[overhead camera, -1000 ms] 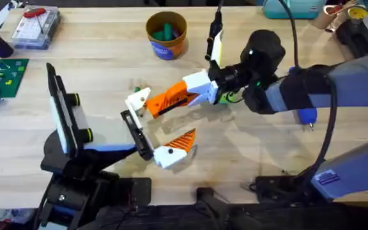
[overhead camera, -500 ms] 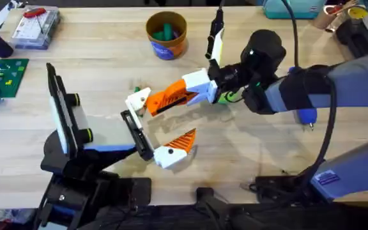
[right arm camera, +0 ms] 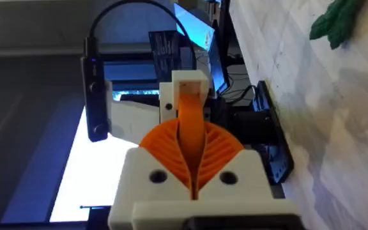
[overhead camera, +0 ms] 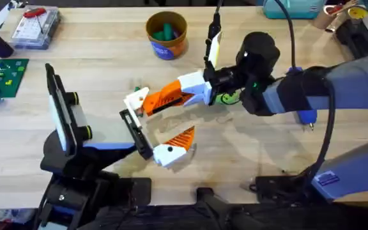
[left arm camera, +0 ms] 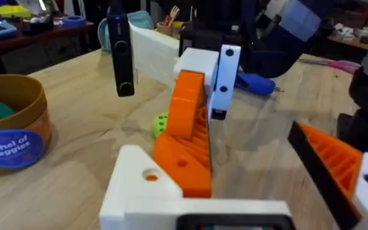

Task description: Pick up the gripper from the table and insert it into the empty holder that is missing its gripper. Then pick up a screw, insert it into the mounting hole, and use the screwdriver to tighten it. Finally, clean up the table by picking up the vegetable and placing it into the bucket.

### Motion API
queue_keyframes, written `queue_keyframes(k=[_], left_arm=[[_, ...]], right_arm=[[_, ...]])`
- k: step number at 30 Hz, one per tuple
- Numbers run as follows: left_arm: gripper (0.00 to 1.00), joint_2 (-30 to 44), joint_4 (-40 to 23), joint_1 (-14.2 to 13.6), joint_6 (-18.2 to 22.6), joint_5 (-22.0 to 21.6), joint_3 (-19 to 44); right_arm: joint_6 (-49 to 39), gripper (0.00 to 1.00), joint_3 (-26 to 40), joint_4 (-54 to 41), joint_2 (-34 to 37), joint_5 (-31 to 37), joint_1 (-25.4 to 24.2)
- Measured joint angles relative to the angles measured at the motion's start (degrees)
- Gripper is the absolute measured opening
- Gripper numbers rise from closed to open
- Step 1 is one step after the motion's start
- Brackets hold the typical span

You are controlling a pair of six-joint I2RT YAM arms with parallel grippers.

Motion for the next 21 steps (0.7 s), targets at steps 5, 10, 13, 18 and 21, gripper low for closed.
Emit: queue_keyframes(k=[5,10,13,18,21], left_arm=[[0.989,0.0,0.01,0.0,-0.36,-0.36,0.0],[0.989,0.02,0.0,0.0,-0.89,-0.51,0.0],[0.989,0.05,0.01,0.0,-1.0,-0.51,0.0],[0.989,0.06,0.03,0.0,-0.95,-0.63,0.0],[0.989,0.04,0.03,0.0,-0.98,-0.83,0.0]], right_arm=[[-1.24,0.017,0.0,-0.28,0.0,0.52,0.12],[-2.45,0.017,0.04,-2.39,-0.17,0.73,0.17],[-2.77,0.018,0.07,-2.89,-0.55,0.86,0.17],[-2.16,0.018,0.61,-3.36,-0.55,0.73,0.17],[-1.48,0.017,1.39,-5.22,-0.55,0.59,0.17]])
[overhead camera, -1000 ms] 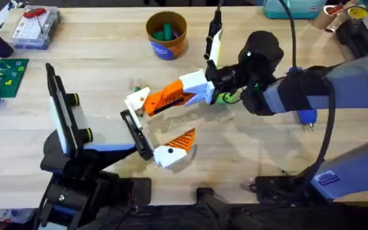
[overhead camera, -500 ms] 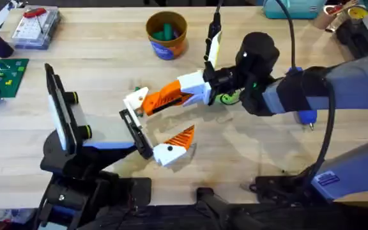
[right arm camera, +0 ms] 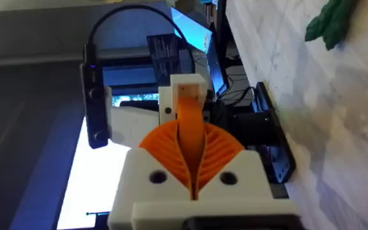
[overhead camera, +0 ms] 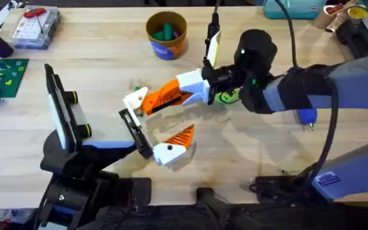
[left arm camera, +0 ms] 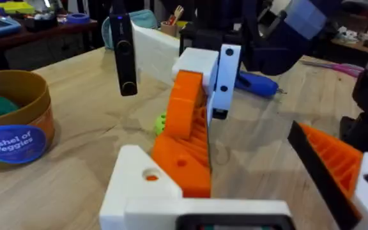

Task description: Pick up the gripper from the table and insert it into the empty holder that is missing its gripper. Then pick up a screw, insert it into the mounting hole, and use the screwdriver to tighten it. Finally, clean up the table by picking up the vegetable and placing it into the bucket.

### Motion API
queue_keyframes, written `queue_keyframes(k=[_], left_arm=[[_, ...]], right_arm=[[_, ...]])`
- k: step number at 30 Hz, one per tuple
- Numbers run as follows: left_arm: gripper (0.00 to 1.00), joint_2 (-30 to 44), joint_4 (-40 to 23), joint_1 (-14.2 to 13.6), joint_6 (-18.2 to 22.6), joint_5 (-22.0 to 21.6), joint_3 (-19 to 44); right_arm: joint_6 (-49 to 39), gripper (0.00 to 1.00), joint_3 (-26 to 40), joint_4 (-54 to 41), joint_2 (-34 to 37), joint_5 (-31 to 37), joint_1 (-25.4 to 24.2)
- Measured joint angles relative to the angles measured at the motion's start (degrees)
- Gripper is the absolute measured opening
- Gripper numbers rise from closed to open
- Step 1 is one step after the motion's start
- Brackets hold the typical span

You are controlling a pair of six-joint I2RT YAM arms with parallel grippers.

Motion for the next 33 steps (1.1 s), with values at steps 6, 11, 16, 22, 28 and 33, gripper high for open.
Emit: queue_keyframes(k=[6,11,16,22,28,33], left_arm=[[0.989,0.02,0.05,0.21,0.01,-0.43,0.0],[0.989,0.0,0.13,0.21,0.09,-0.96,0.0],[0.989,-0.02,0.15,0.21,0.46,-1.17,0.0],[0.989,0.0,0.13,0.44,0.2,-1.39,0.0],[0.989,-0.02,0.2,0.52,0.78,-1.28,0.0],[0.989,-0.02,0.15,0.52,1.62,-1.32,0.0]], right_arm=[[-0.11,0.018,2.05,-3.93,0.02,-0.61,0.0],[-1.09,0.016,3.41,-6.24,0.02,-1.0,0.02],[-4.0,0.016,4.04,-6.89,0.36,-1.64,-0.02],[-6.26,0.019,5.52,-7.0,2.09,-2.57,-0.07],[-6.91,0.018,7.57,-7.77,2.87,-4.91,-0.44],[-6.65,0.017,8.67,-8.09,3.39,-6.0,-0.55]])
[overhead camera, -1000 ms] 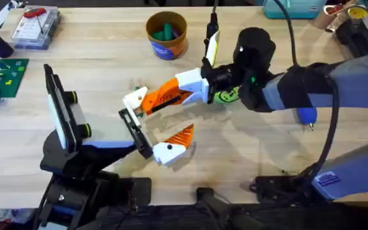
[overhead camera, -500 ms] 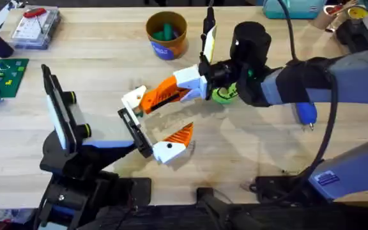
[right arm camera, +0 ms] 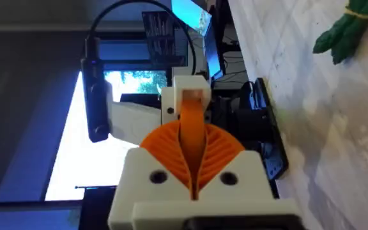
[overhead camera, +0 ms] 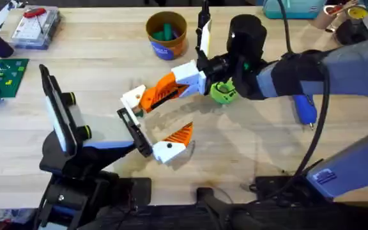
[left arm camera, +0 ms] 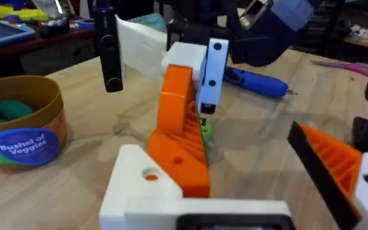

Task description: Pick up the gripper from the table and insert it into the empty holder that is missing its gripper. Then pick up a screw, insert it into the mounting hole, and use the screwdriver to tighten it. Finally, clean up the table by picking up the vegetable and placing it into the bucket.

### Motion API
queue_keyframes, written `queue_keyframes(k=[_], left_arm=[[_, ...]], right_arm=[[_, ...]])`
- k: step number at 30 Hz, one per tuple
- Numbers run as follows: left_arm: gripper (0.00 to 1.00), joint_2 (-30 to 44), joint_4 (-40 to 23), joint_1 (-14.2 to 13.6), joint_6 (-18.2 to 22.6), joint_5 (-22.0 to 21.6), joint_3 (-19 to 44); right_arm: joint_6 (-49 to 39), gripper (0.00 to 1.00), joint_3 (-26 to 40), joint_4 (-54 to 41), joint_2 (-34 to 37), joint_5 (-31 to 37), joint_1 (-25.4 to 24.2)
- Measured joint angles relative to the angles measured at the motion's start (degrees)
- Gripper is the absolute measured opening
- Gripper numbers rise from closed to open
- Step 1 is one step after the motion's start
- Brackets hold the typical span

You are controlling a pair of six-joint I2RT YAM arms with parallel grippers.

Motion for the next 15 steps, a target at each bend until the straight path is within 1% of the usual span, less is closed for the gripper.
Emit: queue_keyframes(k=[9,15], left_arm=[[0.989,0.0,-0.09,0.0,0.15,0.44,0.02],[0.989,0.0,-0.15,0.01,0.04,-0.02,0.02]], right_arm=[[0.85,0.017,0.02,0.13,0.06,-0.15,-0.11],[0.0,0.018,0.02,0.12,0.07,1.33,0.21]])
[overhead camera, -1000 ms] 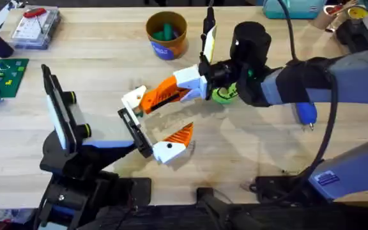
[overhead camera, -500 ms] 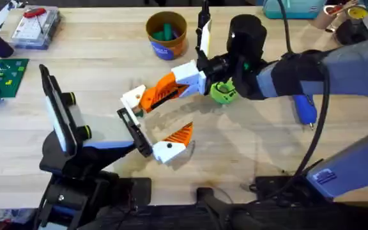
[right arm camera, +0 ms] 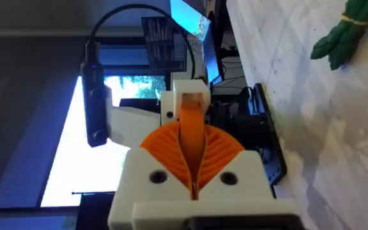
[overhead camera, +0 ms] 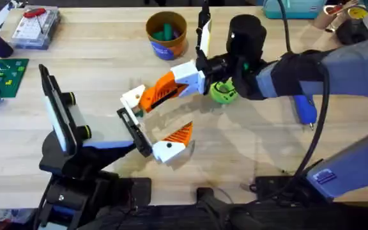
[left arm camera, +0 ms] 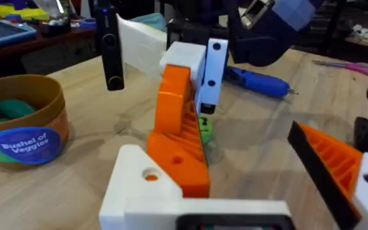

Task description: Pick up the gripper from the table and insert it into the empty holder that is missing its gripper. Then pick up a screw, insert it into the mounting hole, and use the screwdriver to tighten it. Finally, clean up the table by picking up the vegetable and placing it into the bucket.

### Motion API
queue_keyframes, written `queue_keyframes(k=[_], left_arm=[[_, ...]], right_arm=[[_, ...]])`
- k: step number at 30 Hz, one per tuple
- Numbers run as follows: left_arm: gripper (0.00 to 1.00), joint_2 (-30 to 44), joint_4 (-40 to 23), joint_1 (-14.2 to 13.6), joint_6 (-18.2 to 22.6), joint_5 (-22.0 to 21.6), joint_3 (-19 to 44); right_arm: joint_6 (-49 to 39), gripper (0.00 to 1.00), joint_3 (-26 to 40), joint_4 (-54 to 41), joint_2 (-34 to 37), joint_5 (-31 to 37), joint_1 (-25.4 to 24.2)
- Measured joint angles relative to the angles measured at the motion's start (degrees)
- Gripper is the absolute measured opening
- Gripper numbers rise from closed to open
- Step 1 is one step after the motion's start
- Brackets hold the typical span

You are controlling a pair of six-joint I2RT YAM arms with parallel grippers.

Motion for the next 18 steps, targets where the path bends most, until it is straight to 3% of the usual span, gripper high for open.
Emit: queue_keyframes(k=[7,18], left_arm=[[0.989,0.0,0.02,0.36,-0.32,-0.43,0.02],[0.989,0.0,-0.73,0.33,-2.48,0.43,0.39]], right_arm=[[-1.14,0.017,-0.02,1.24,0.0,1.58,0.35],[5.02,0.018,-7.09,16.58,0.42,6.58,0.63]])
